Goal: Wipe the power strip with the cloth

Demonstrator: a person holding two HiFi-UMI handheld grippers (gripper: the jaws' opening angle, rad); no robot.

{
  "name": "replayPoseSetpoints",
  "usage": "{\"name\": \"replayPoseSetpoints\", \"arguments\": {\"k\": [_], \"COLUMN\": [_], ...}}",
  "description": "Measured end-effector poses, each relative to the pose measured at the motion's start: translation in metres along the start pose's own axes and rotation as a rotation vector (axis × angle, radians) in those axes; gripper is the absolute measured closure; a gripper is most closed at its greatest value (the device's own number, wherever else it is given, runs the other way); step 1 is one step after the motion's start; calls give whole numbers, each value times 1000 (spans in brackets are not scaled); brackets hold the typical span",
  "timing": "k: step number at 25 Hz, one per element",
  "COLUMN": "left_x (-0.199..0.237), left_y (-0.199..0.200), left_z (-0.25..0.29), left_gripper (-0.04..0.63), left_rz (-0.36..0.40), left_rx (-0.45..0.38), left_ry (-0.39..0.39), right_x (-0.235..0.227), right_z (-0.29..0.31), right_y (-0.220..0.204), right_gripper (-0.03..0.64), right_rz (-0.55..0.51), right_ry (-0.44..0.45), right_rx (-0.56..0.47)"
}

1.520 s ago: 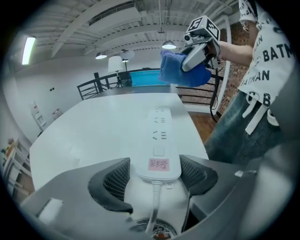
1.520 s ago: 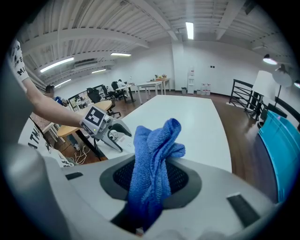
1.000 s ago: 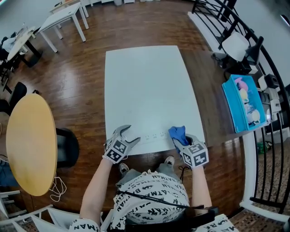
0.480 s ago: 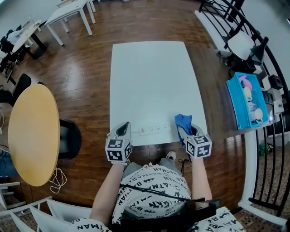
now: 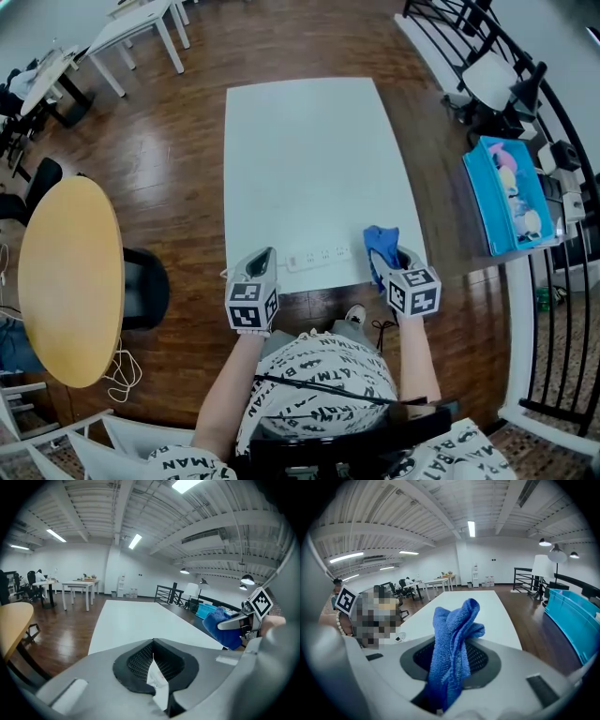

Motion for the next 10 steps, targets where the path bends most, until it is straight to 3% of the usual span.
{"name": "replayPoseSetpoints", "arguments": {"k": [10], "left_x": [-1], "left_y": [0], "left_z": [-2], "left_gripper": [591], "left_rz": [12], "left_rx": [15], "left_ry": [-9], "right_x": [8], "right_z": [0], "right_y": [2], "right_gripper": [482], "right_rz": [-5], "right_ry": [6], "right_rx": [4]}}
Point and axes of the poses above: the fingertips, and each gripper's own axes: z forward along the fingers, x to its left, y out of its top, the point moved 9 cm from there along -z, backward along the fingers, and after that the axes turned 1 degree about y, right-handed, at the moved point
